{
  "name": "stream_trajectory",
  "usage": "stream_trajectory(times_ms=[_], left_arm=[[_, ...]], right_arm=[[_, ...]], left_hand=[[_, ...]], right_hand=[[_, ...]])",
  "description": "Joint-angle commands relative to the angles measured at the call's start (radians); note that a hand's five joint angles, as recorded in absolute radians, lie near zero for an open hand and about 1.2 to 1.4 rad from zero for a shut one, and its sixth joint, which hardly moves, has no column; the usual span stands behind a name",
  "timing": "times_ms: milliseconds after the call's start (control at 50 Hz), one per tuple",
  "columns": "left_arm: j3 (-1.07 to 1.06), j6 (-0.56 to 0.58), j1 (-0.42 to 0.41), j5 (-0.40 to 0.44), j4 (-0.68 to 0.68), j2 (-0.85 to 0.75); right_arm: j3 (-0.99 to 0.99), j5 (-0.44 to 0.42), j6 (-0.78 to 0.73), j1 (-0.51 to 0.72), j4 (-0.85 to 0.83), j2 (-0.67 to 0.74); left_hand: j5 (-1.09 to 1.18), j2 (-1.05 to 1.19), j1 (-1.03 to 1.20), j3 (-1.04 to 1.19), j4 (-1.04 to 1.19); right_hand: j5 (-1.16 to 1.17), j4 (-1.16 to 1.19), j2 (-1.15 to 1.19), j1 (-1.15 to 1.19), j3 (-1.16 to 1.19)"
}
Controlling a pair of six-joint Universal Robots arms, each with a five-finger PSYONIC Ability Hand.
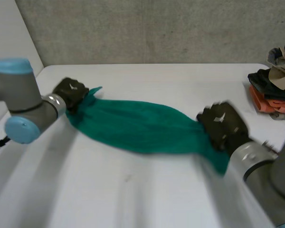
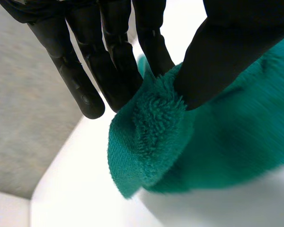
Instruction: Fold the laundry.
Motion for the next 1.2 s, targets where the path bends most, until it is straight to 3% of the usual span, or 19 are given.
stream_trajectory(times_ms=[20,100,160,200,300,380,440,520,540,560,580,600,660,780,860,960,1060,1200], left_arm=[[-0.248,-0.28,-0.068,-0.053,-0.091,0.431],[-0.344,-0.392,-0.085,-0.049,-0.088,0.589],[-0.379,-0.417,-0.088,-0.055,-0.083,0.604],[-0.384,-0.42,-0.092,-0.06,-0.067,0.567],[-0.311,-0.416,-0.128,-0.115,0.001,0.362],[-0.142,-0.405,-0.148,-0.23,0.044,0.164],[0.045,-0.391,-0.149,-0.302,0.087,0.023],[0.251,-0.382,-0.16,-0.322,0.153,-0.099],[0.275,-0.382,-0.164,-0.32,0.165,-0.114],[0.295,-0.384,-0.169,-0.319,0.179,-0.125],[0.314,-0.382,-0.18,-0.31,0.205,-0.134],[0.314,-0.381,-0.184,-0.3,0.217,-0.134],[0.29,-0.377,-0.218,-0.268,0.233,-0.123],[0.089,-0.374,-0.237,-0.254,0.236,0.021],[-0.123,-0.358,-0.195,-0.244,0.254,0.163],[-0.374,-0.277,-0.165,-0.157,0.272,0.278],[-0.519,-0.2,-0.122,-0.057,0.292,0.3],[-0.502,-0.141,-0.037,0.009,0.363,0.193]], right_arm=[[-0.189,0.011,-0.081,-0.083,0.29,-0.158],[-0.326,-0.017,-0.087,-0.118,0.439,-0.155],[-0.394,-0.04,-0.085,-0.13,0.477,-0.105],[-0.454,-0.068,-0.088,-0.146,0.474,0.003],[-0.57,-0.078,-0.091,-0.14,0.442,0.216],[-0.661,-0.077,-0.091,-0.137,0.353,0.386],[-0.721,-0.054,-0.087,-0.137,0.212,0.501],[-0.748,0.009,-0.079,-0.134,0.001,0.587],[-0.747,0.015,-0.081,-0.131,-0.044,0.6],[-0.739,0.023,-0.079,-0.127,-0.12,0.618],[-0.733,0.024,-0.075,-0.124,-0.154,0.624],[-0.727,0.029,-0.073,-0.123,-0.185,0.629],[-0.693,0.029,-0.068,-0.12,-0.225,0.617],[-0.581,0.009,-0.048,-0.137,-0.153,0.491],[-0.52,-0.029,-0.021,-0.156,0.003,0.368],[-0.486,-0.113,-0.006,-0.244,0.28,0.316],[-0.481,-0.183,0.01,-0.288,0.448,0.317],[-0.486,-0.224,0.033,-0.308,0.425,0.397]], left_hand=[[0.245,0.207,0.254,0.213,0.2],[0.245,0.207,0.254,0.213,0.2],[0.245,0.207,0.254,0.213,0.2],[0.245,0.207,0.254,0.213,0.2],[0.245,0.207,0.254,0.213,0.2],[0.245,0.207,0.254,0.213,0.2],[0.245,0.207,0.254,0.213,0.2],[0.245,0.207,0.254,0.213,0.2],[0.245,0.207,0.254,0.213,0.2],[0.156,0.118,0.164,0.124,0.11],[-0.299,-0.337,-0.29,-0.331,-0.344],[-0.533,-0.571,-0.524,-0.565,-0.578],[-0.925,-0.963,-0.916,-0.957,-0.97],[-0.896,-0.934,-0.888,-0.928,-0.942],[-0.87,-0.908,-0.862,-0.902,-0.916],[-0.782,-0.82,-0.774,-0.814,-0.828],[-0.738,-0.776,-0.729,-0.77,-0.783],[-0.638,-0.676,-0.63,-0.67,-0.684]], right_hand=[[0.237,0.203,0.215,0.271,0.209],[0.237,0.203,0.215,0.271,0.209],[0.237,0.203,0.215,0.271,0.209],[0.237,0.203,0.215,0.271,0.209],[0.237,0.203,0.215,0.271,0.209],[0.237,0.203,0.215,0.271,0.209],[0.237,0.203,0.215,0.271,0.209],[0.237,0.203,0.215,0.271,0.209],[0.157,0.123,0.134,0.19,0.129],[-0.408,-0.442,-0.43,-0.374,-0.436],[-0.713,-0.747,-0.735,-0.679,-0.741],[-0.984,-1.019,-1.007,-0.951,-1.012],[-0.984,-1.019,-1.007,-0.951,-1.012],[-0.984,-1.019,-1.007,-0.951,-1.012],[-0.984,-1.019,-1.007,-0.951,-1.012],[-0.984,-1.019,-1.007,-0.951,-1.012],[-0.886,-0.92,-0.909,-0.853,-0.914],[-0.874,-0.908,-0.897,-0.841,-0.902]])
